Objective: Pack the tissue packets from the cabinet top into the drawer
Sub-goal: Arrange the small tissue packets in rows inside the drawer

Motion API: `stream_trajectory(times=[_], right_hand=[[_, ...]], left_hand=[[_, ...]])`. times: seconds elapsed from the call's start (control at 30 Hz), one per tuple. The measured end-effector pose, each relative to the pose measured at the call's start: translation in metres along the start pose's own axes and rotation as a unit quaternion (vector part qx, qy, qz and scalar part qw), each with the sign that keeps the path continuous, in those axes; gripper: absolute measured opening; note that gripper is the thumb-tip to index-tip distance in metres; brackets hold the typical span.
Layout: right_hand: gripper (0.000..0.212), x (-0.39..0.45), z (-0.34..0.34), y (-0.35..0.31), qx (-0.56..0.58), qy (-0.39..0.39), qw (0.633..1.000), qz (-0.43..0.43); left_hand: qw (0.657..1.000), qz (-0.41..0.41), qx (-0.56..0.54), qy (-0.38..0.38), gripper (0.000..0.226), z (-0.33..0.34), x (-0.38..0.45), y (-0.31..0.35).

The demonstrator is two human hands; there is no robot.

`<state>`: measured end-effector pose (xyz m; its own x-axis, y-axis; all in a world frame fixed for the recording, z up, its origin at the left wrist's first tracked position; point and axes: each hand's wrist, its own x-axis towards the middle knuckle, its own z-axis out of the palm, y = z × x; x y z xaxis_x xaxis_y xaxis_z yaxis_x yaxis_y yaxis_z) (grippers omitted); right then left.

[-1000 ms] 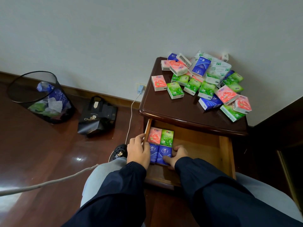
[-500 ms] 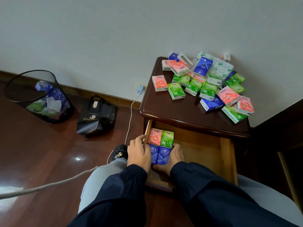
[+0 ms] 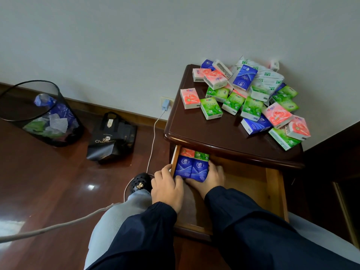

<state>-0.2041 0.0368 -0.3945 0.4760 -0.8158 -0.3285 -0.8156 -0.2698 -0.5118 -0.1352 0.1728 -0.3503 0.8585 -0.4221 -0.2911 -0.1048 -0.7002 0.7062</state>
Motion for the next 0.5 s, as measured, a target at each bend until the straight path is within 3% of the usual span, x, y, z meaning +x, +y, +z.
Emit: stream_trajectory(times=[0.27, 0.5], right_hand=[[0.103, 0.020, -0.001, -0.002, -0.018, 0.036, 0.999, 0.036], [0.106, 0.035, -0.004, -0.012, -0.033, 0.003, 0.998, 0.056]], left_hand=[[0.998, -0.015, 0.042, 0.044, 0.047, 0.009, -0.004, 0.016], [0.998, -0.009, 0.046, 0.047, 0.046, 0.012, -0.003, 0.013]])
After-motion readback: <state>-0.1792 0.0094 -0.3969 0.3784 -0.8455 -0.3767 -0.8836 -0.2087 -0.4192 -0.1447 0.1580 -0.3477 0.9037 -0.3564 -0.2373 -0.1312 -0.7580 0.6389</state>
